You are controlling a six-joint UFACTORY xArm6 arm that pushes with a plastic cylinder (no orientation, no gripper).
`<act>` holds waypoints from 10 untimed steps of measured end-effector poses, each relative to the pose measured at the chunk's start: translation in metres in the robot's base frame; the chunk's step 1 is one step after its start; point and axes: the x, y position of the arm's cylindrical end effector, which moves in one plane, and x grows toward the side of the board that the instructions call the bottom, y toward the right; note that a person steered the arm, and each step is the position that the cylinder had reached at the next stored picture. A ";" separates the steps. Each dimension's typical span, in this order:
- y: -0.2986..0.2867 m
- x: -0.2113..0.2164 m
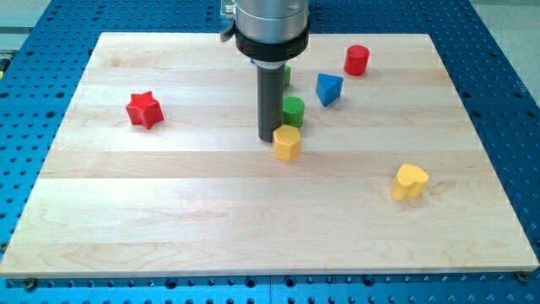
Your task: Push the red star into the hexagon
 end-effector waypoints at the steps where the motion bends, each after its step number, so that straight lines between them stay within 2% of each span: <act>1: -0.069 0.005; 2: -0.200 0.024; 3: -0.266 0.004; 4: -0.236 -0.054; 5: -0.179 -0.049; 6: -0.125 0.019; 7: -0.075 0.041; 8: -0.059 0.037; 10: -0.037 0.001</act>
